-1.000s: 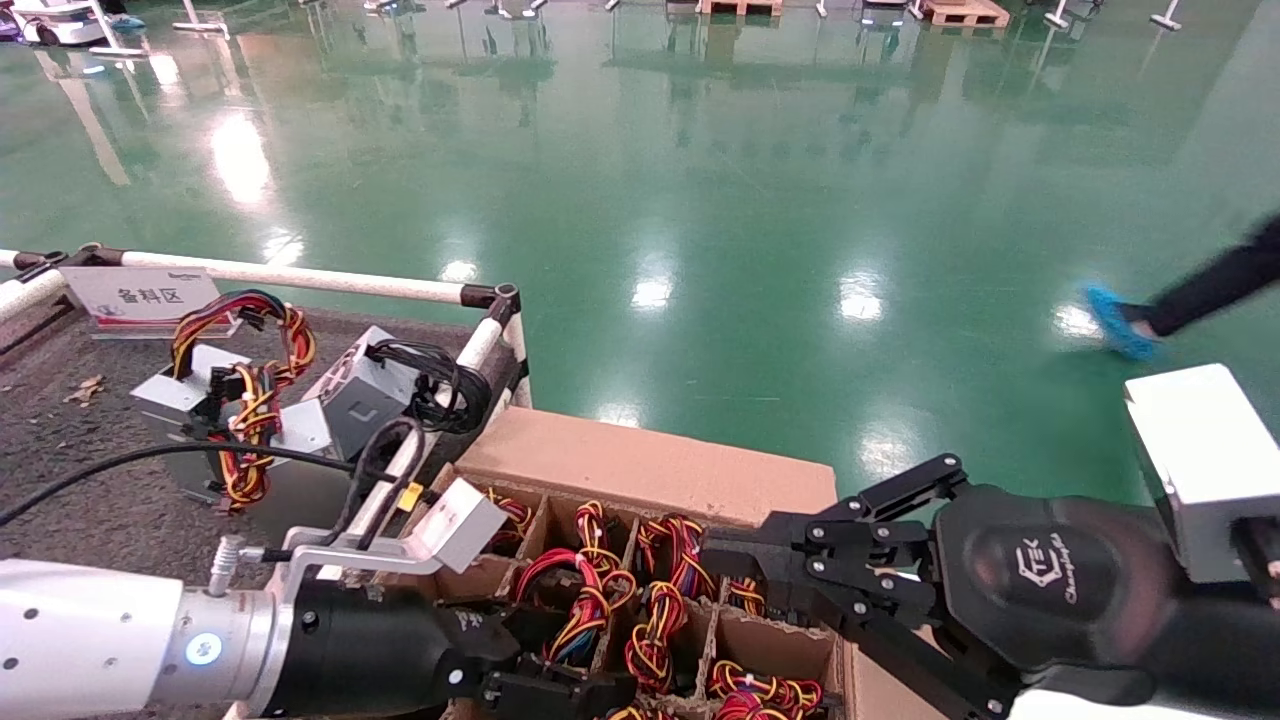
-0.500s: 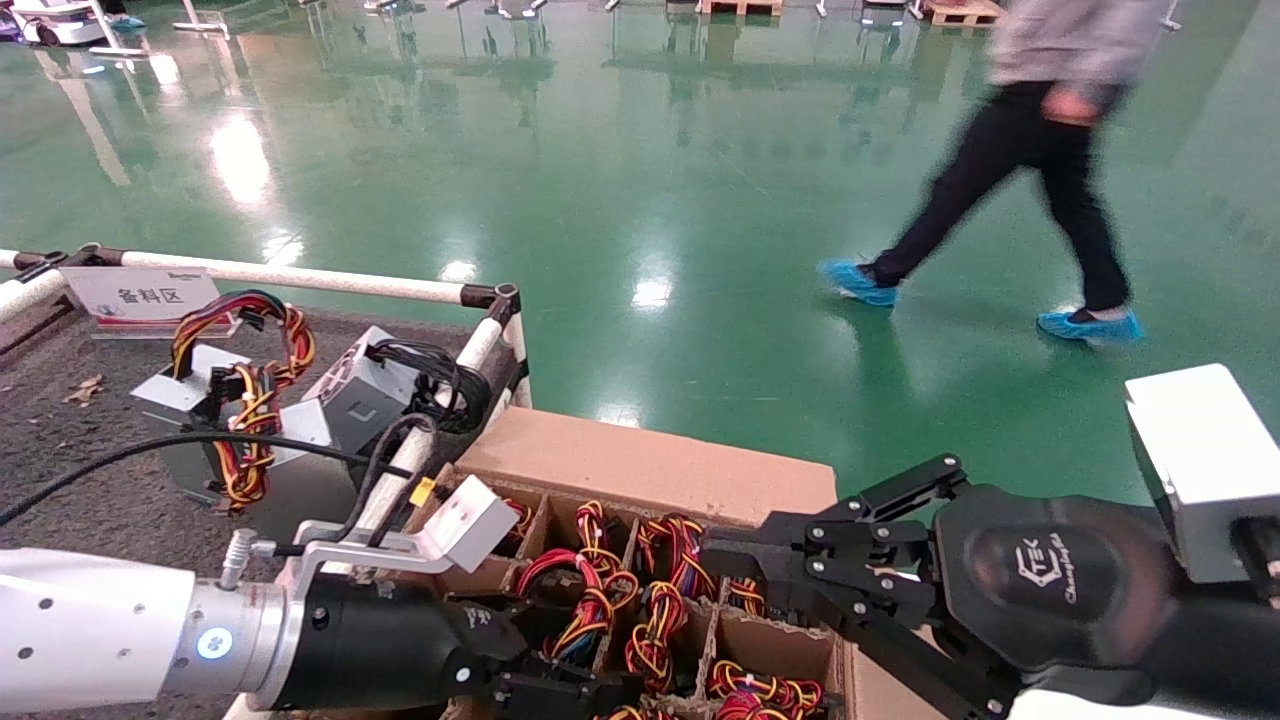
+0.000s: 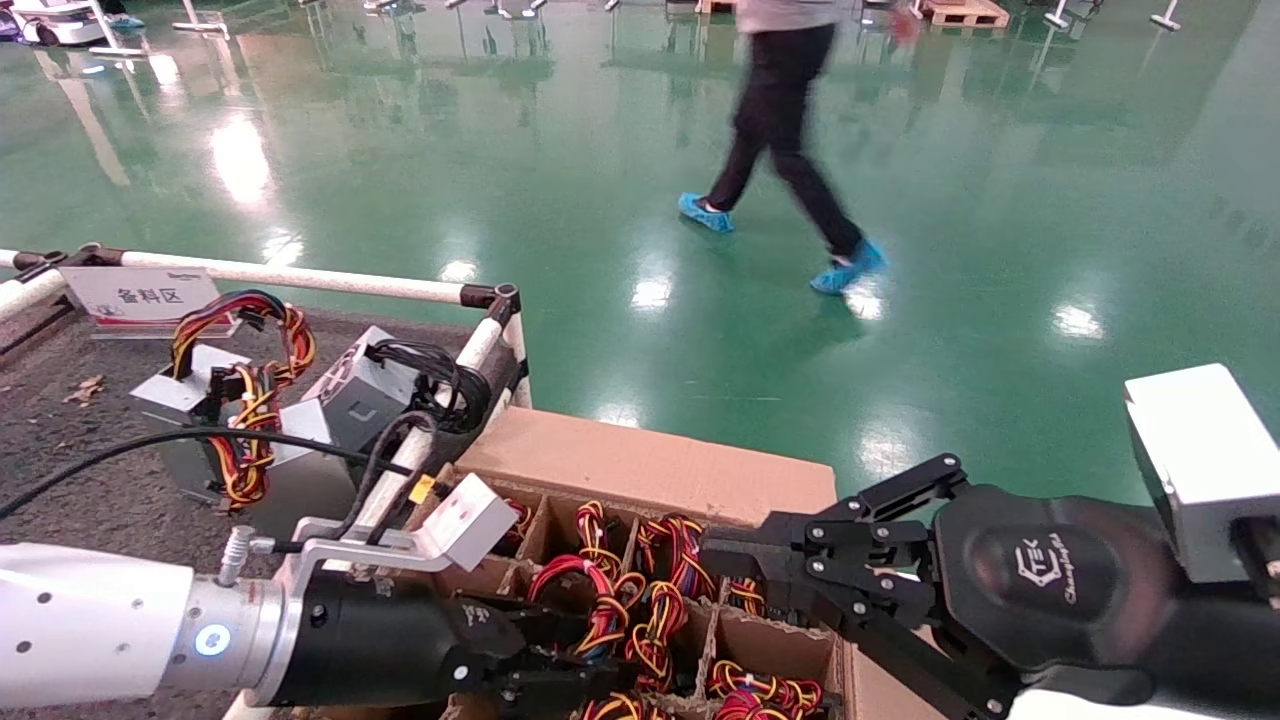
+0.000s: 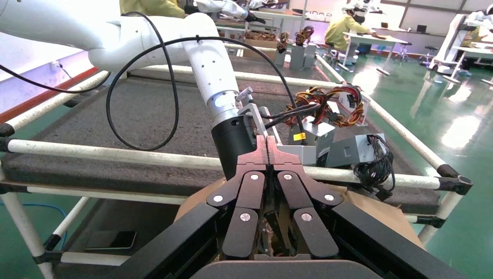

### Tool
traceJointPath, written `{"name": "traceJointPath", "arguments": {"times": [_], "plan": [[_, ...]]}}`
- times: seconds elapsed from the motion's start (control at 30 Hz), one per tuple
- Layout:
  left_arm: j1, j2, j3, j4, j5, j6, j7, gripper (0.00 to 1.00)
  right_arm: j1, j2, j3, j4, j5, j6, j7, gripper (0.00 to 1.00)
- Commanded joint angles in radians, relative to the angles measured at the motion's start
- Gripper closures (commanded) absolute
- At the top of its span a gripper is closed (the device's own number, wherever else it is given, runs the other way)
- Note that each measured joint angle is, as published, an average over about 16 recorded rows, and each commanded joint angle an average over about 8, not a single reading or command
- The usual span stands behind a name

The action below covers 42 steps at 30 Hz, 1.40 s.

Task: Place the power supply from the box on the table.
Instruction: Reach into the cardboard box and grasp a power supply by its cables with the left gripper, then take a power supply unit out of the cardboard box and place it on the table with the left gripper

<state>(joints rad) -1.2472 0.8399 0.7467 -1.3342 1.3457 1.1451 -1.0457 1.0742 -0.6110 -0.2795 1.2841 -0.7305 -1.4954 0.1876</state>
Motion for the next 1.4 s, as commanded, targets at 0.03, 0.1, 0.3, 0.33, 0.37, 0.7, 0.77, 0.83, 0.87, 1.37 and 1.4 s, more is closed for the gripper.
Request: {"name": "traceJointPath", "arguments": {"times": [0.03, 0.1, 0.3, 0.33, 0.37, 0.7, 0.77, 0.83, 0.87, 1.37, 1.4], "plan": [[0.001, -0.001, -0.001, 0.002, -0.001, 0.001, 0.002, 1.0, 0.0, 0.0, 0.0, 0.0, 0.0, 0.0, 0.0, 1.0], [0.002, -0.003, -0.002, 0.003, -0.003, 0.001, 0.002, 1.0, 0.0, 0.0, 0.0, 0.0, 0.0, 0.0, 0.0, 1.0], [0.01, -0.011, -0.008, 0.008, -0.011, -0.002, 0.003, 1.0, 0.0, 0.0, 0.0, 0.0, 0.0, 0.0, 0.0, 1.0], [0.011, -0.012, -0.009, 0.009, -0.012, -0.002, 0.003, 1.0, 0.0, 0.0, 0.0, 0.0, 0.0, 0.0, 0.0, 1.0], [0.013, -0.014, -0.01, 0.01, -0.014, -0.003, 0.003, 1.0, 0.0, 0.0, 0.0, 0.0, 0.0, 0.0, 0.0, 1.0], [0.034, -0.032, -0.024, 0.011, -0.028, -0.013, 0.004, 1.0, 0.0, 0.0, 0.0, 0.0, 0.0, 0.0, 0.0, 1.0], [0.037, -0.037, -0.028, 0.011, -0.032, -0.016, 0.003, 1.0, 0.0, 0.0, 0.0, 0.0, 0.0, 0.0, 0.0, 1.0], [0.039, -0.042, -0.033, 0.011, -0.036, -0.018, 0.003, 1.0, 0.0, 0.0, 0.0, 0.0, 0.0, 0.0, 0.0, 1.0], [0.04, -0.046, -0.036, 0.011, -0.039, -0.019, 0.003, 1.0, 0.0, 0.0, 0.0, 0.0, 0.0, 0.0, 0.0, 1.0], [0.013, -0.089, -0.112, 0.006, -0.1, -0.024, 0.034, 1.0, 0.0, 0.0, 0.0, 0.0, 0.0, 0.0, 0.0, 1.0], [0.009, -0.091, -0.119, 0.005, -0.105, -0.023, 0.04, 1.0, 0.0, 0.0, 0.0, 0.0, 0.0, 0.0, 0.0, 1.0]]}}
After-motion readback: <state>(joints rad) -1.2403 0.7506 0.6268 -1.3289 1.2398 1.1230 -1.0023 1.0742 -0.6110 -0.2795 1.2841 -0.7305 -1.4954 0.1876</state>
